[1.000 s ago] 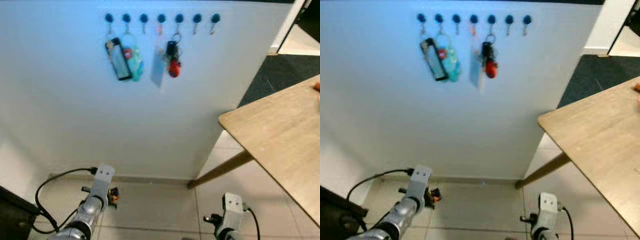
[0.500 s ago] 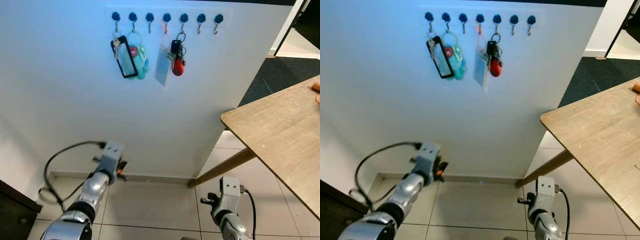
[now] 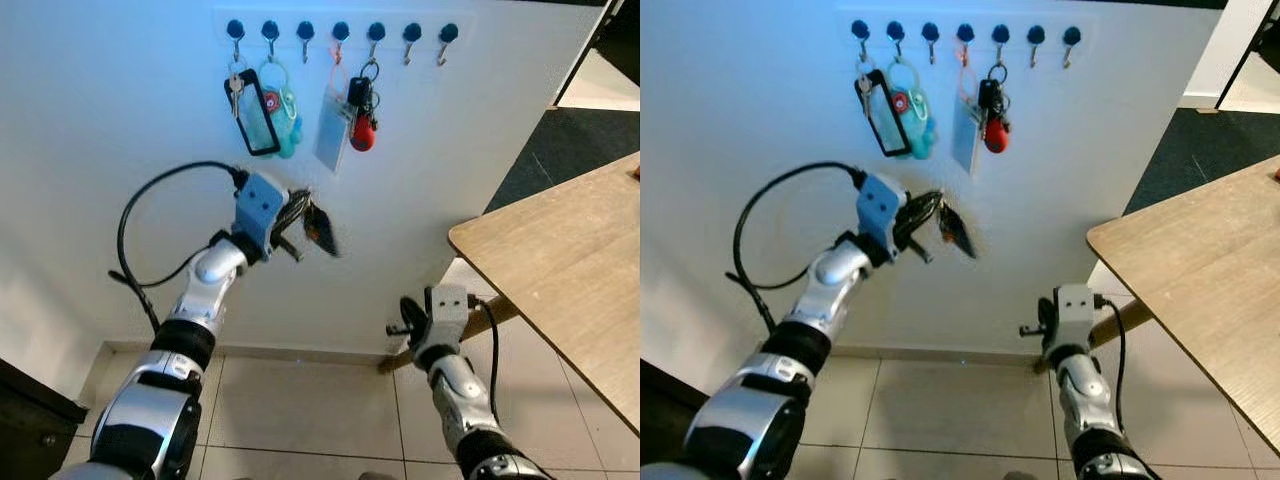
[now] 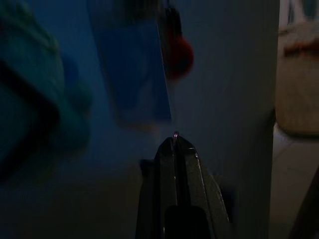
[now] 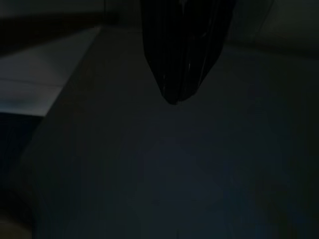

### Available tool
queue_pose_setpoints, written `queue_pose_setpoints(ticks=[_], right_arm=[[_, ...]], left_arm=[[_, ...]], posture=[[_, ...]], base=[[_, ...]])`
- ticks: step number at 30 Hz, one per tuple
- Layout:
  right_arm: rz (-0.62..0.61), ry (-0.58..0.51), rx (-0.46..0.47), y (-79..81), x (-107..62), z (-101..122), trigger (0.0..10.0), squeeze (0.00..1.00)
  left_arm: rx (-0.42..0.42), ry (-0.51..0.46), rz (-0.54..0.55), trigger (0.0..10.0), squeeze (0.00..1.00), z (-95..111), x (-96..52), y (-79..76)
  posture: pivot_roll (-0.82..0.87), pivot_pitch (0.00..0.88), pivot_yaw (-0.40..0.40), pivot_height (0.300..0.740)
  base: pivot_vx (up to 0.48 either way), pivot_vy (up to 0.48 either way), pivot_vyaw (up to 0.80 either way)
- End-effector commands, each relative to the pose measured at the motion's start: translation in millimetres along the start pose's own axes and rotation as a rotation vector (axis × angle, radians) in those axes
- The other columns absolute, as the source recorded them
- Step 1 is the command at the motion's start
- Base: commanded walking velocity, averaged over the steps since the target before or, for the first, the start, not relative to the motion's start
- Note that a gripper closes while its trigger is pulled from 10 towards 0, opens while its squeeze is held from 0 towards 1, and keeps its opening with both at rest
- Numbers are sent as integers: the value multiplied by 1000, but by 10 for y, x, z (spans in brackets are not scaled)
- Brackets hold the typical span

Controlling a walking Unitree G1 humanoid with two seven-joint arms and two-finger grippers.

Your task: Hang keys on a hook

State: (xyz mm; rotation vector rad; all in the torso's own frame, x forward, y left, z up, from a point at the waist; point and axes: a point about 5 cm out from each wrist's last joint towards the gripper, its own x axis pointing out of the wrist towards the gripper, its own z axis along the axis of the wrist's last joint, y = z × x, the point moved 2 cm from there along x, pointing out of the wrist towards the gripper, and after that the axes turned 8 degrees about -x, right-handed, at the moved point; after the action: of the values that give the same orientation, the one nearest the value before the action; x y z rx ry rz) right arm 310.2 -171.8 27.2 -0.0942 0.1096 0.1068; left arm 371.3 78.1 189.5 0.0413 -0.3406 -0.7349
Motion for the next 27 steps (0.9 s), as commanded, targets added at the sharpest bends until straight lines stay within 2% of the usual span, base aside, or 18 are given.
queue_pose_setpoints(ticks=[1, 2, 5, 6, 8, 12, 15, 24, 27], right_arm=[[2, -73, -2, -9, 81, 186, 10000, 0], [2, -73, -2, -9, 81, 186, 10000, 0], [15, -137, -3, -6, 181, 409, 10000, 0], [15, -137, -3, -6, 181, 409, 10000, 0], [28, -155, -7, 15, 233, 512, 10000, 0], [48, -195, -14, 53, 286, 671, 10000, 0], [64, -230, -17, 84, 314, 797, 10000, 0], [117, -309, -20, 200, 386, 1225, 10000, 0], [120, -316, -23, 202, 395, 1273, 10000, 0]], left_arm=[[-14, -115, -41, 10000, 0, 306, 159, -25], [-14, -115, -41, 10000, 0, 306, 159, -25], [-9, -230, -95, 10000, 0, 689, 332, -40], [-9, -230, -95, 10000, 0, 689, 332, -40], [-1, -277, -115, 10000, 0, 853, 399, -46], [-6, -320, -137, 10000, 0, 1012, 444, -40], [11, -319, -146, 10000, 0, 1068, 471, -30], [92, -209, -105, 10000, 0, 1051, 585, 52], [94, -201, -92, 10000, 0, 1058, 606, 71]], posture=[[11, 33, 2, 740], [11, 33, 2, 740], [11, 24, -1, 740], [11, 24, -1, 740], [11, 22, 1, 740], [9, 19, 2, 740], [10, 17, 0, 740], [7, 21, 1, 740], [8, 23, 1, 740]], base=[[0, 0, 0], [0, 0, 0], [0, 0, 0], [0, 0, 0], [0, 0, 0], [0, 0, 0], [0, 0, 0], [0, 0, 0], [0, 0, 0]])
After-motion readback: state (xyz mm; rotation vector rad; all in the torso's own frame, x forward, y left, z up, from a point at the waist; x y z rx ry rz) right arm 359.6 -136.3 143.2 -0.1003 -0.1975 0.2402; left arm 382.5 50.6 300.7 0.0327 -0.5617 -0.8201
